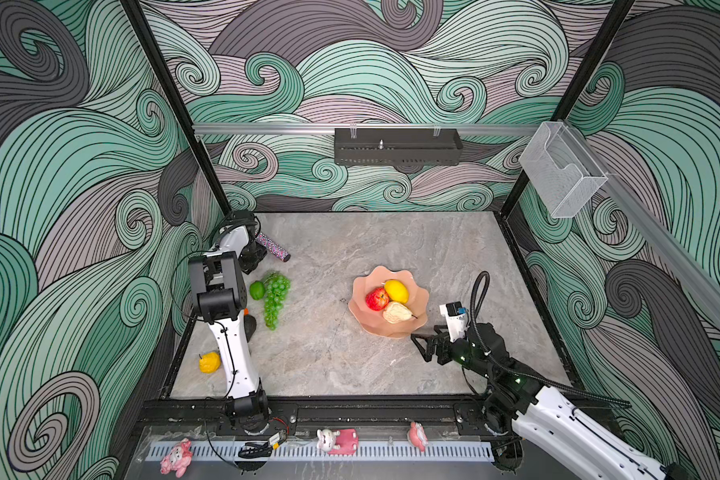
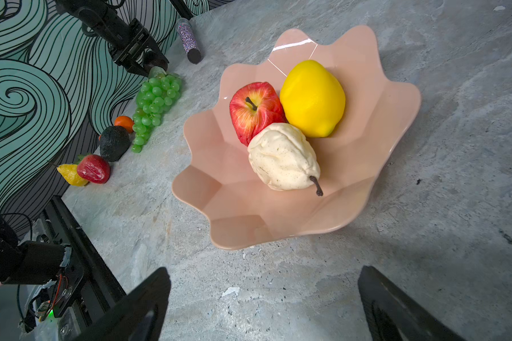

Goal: Place and organize the fake fruits in the fruit bowl
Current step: 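Lift the mangosteen and carry it toward the bowl while the right gripper approaches, then close the right gripper on the mangosteen held by the left gripper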

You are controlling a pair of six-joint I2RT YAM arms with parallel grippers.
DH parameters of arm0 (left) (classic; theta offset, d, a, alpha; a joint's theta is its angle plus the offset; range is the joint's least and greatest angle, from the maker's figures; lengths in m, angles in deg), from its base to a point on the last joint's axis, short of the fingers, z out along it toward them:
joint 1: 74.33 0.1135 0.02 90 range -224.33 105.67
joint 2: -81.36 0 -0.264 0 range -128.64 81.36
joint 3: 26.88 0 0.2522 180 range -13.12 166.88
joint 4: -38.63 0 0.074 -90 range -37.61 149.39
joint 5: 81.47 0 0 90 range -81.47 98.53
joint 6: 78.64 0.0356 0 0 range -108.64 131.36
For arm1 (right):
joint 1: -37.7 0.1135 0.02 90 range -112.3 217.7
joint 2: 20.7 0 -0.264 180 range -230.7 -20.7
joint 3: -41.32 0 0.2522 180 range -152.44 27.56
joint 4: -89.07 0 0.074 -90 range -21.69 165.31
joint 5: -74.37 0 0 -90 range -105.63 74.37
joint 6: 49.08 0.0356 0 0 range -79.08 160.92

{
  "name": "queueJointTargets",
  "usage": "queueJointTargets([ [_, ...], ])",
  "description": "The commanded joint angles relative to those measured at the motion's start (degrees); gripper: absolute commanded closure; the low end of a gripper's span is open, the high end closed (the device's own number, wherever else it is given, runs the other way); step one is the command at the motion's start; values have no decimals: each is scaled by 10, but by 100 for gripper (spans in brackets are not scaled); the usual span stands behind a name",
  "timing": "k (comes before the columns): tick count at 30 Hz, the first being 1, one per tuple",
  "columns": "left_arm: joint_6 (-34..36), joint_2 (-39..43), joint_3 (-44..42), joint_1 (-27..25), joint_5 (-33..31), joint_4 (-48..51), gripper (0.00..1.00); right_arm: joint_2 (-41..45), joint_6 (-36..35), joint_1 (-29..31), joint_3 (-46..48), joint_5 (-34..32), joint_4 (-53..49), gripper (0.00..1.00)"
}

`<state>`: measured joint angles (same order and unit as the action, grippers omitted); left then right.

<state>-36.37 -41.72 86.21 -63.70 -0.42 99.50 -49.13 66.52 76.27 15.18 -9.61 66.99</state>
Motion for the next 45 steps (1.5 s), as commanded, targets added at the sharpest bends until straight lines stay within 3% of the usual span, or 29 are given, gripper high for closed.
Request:
queueJointTargets([
  [1,47,79,-5,-20,-6,-16,45,0,4,1,-1,-21,-2,0],
  [6,114,180,-72,-75,0,-62,46,15,18,0,-28,-75,-63,0],
  [10,124,255,-131,-129,0,-85,46,16,35,0,-65,-111,-119,0],
  [15,157,340,-214,-232,12,-150,46,-6,68,0,-116,-129,-188,0],
  [27,276,467,-438,-462,86,-336,48,-18,138,1,-168,-60,-214,1],
  [32,358,484,-471,-552,101,-383,49,-46,163,1,-190,-22,-194,2],
  [36,409,506,-517,-590,141,-462,49,-62,165,2,-217,4,-195,5],
  [41,479,529,-582,-626,174,-554,50,-71,170,8,-226,68,-167,16],
  [45,517,535,-614,-650,179,-588,49,-72,185,21,-231,71,-159,23],
])
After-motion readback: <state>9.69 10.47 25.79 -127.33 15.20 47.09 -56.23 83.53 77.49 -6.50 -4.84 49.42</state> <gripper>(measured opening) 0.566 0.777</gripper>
